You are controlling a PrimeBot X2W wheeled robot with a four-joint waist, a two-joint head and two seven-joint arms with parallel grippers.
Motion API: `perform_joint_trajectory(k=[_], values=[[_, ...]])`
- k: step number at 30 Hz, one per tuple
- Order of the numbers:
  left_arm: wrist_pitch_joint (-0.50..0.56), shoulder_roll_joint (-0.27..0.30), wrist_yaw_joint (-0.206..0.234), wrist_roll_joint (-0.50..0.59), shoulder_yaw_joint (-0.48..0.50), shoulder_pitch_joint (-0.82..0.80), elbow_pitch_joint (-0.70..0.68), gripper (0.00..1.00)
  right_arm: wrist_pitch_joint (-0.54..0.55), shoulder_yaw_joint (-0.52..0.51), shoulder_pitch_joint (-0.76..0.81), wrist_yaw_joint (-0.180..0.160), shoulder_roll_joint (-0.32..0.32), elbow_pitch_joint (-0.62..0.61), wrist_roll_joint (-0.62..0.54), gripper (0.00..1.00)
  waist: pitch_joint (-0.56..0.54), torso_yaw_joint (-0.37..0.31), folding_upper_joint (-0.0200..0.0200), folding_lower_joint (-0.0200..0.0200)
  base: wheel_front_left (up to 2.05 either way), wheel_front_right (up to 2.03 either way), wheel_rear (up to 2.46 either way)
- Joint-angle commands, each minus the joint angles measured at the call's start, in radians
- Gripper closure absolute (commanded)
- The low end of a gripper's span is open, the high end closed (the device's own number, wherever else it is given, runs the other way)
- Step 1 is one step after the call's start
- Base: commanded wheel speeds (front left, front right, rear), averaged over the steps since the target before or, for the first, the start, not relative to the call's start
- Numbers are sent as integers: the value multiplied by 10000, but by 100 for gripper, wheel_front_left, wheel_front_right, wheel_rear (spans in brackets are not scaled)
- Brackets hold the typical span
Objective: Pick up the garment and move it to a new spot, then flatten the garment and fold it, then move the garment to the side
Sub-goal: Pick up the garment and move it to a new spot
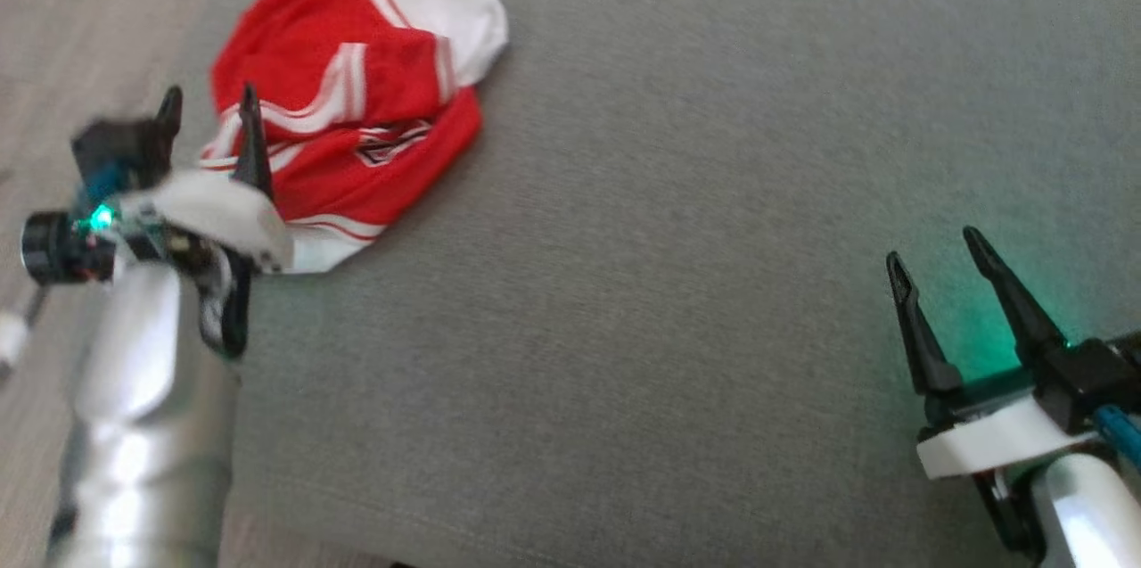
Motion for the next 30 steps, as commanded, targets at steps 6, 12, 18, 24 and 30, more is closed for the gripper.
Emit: perform_joint_trajectory(k=[6,12,18,24,30], values=[[1467,733,-296,-785,767,-1701,3012,0,-109,180,-623,-7,-467,-462,-54,0,1287,-1119,0,-5,0,0,0],[1426,835,-487,-837,603,-2146,4332,67,-109,30,-728,-7,-557,-558,-128,0,1658,-1283,0,-5,0,0,0],[-253,1125,-650,-749,401,-2692,4634,100,-109,110,-906,-7,-435,-477,-155,0,1383,-1352,0,-5,0,0,0],[-1490,1432,-789,-454,-160,-3343,4165,100,-109,448,-1015,-7,85,-156,0,0,187,-1776,0,-5,0,0,0],[-1860,1647,-861,-554,-1229,-3852,2407,100,-109,611,-969,-7,834,147,237,0,-1037,-2796,0,-5,0,0,0]])
